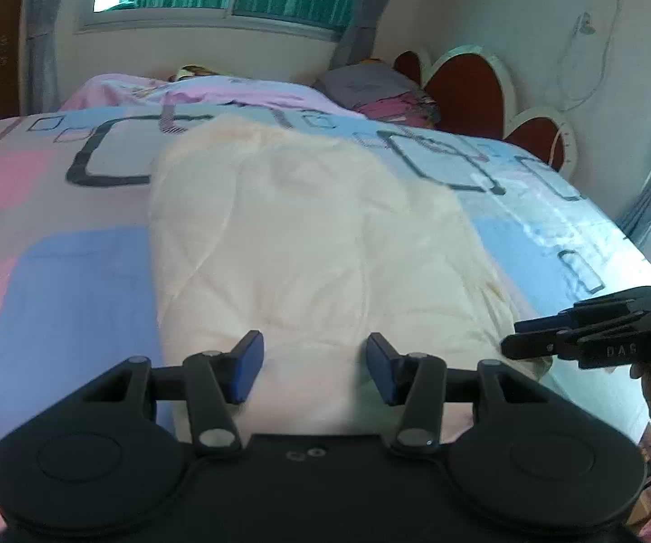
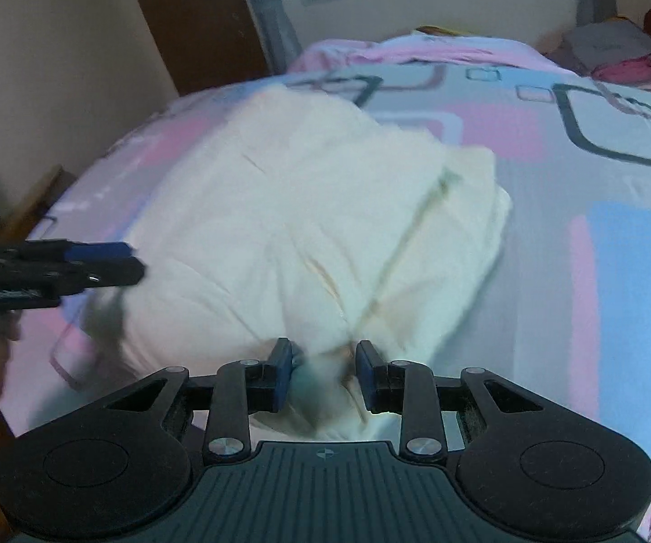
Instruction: Fold large clothes
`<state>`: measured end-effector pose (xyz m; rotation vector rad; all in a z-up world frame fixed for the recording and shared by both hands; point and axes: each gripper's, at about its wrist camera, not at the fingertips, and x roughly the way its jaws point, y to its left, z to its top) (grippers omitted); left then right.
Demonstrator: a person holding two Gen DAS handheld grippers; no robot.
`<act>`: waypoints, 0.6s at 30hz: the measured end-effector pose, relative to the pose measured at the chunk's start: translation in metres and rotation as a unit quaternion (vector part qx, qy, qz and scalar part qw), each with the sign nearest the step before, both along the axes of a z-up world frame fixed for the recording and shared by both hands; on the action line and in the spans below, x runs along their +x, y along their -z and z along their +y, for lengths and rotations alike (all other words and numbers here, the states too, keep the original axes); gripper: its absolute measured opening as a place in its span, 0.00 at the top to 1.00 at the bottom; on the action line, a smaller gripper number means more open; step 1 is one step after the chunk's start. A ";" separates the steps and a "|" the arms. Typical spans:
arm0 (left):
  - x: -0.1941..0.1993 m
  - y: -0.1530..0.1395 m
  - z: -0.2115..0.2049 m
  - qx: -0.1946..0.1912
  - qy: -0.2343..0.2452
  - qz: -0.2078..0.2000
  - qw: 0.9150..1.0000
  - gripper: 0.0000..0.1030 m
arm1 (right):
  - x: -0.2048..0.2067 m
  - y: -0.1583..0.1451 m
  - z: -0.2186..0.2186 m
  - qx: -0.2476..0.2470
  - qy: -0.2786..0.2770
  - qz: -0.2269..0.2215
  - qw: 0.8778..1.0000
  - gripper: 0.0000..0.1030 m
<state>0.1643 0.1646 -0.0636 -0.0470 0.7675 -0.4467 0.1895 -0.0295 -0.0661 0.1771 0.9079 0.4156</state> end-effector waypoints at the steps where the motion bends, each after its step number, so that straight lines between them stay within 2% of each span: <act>1: -0.003 0.001 0.001 0.002 -0.004 0.000 1.000 0.52 | -0.004 -0.001 -0.002 0.001 0.001 -0.003 1.000 0.71; 7: -0.038 0.004 0.010 0.047 -0.067 0.000 0.997 0.53 | -0.041 -0.016 -0.019 0.017 -0.005 -0.036 0.999 0.70; 11: -0.072 0.000 0.007 0.054 -0.101 -0.004 0.993 0.53 | -0.062 -0.024 -0.032 0.028 0.010 -0.047 0.998 0.70; 16: -0.102 -0.022 -0.015 0.057 -0.107 -0.040 0.992 0.37 | -0.088 -0.036 -0.037 0.033 0.013 -0.061 0.998 0.70; 18: -0.111 -0.030 -0.025 0.056 -0.107 -0.054 0.991 0.36 | -0.095 -0.041 -0.037 0.031 0.010 -0.068 0.997 0.70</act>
